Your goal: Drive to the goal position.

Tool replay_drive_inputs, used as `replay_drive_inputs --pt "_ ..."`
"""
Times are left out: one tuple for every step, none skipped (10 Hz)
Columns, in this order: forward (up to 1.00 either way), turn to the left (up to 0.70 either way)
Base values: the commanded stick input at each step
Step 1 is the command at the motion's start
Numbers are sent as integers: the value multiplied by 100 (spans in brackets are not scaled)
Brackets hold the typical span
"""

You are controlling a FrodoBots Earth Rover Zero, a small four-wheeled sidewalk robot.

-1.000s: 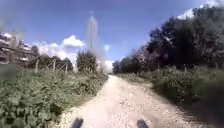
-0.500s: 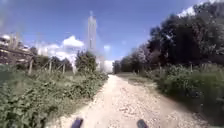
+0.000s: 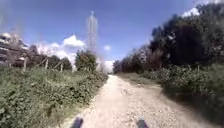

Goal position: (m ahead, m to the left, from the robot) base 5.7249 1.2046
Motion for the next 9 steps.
replay_drive_inputs --pt "70 0" --pt "70 0" --pt "70 0" --pt "70 0" --pt "70 0" --pt "70 0" --pt "70 0" --pt "70 0" --pt "70 0"
